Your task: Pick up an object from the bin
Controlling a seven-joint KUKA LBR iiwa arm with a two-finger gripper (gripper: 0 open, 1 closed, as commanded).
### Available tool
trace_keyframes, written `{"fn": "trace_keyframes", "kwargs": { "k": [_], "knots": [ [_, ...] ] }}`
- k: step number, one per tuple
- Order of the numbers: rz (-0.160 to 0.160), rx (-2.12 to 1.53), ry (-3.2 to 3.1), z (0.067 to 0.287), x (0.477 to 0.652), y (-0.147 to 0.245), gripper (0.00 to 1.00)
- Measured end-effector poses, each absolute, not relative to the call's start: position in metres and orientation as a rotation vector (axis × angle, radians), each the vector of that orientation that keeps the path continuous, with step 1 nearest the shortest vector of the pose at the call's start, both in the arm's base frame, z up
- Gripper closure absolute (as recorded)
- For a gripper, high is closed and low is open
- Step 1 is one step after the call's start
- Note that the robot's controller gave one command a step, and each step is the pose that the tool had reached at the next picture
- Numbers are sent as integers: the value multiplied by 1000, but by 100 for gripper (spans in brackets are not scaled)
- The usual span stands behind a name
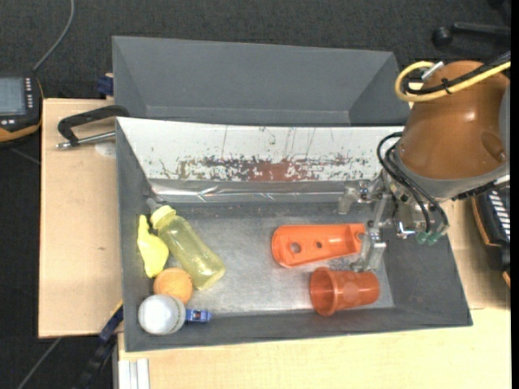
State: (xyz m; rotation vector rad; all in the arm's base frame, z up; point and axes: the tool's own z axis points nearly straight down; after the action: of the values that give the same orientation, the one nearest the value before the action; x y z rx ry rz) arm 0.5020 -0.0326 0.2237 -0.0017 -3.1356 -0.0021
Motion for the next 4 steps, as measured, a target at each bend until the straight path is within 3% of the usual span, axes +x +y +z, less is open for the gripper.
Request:
{"fn": "trace_keyframes", "kwargs": {
  "k": [1, 2, 3, 4],
  "knots": [
    [-1, 0, -3145, 228, 504, -33, 0],
    [-4, 151, -3146, 112, 505, -15, 100],
    [-4, 151, -3137, 110, 502, -15, 0],
    [-4, 152, -3137, 110, 502, -15, 0]
  ]
}}
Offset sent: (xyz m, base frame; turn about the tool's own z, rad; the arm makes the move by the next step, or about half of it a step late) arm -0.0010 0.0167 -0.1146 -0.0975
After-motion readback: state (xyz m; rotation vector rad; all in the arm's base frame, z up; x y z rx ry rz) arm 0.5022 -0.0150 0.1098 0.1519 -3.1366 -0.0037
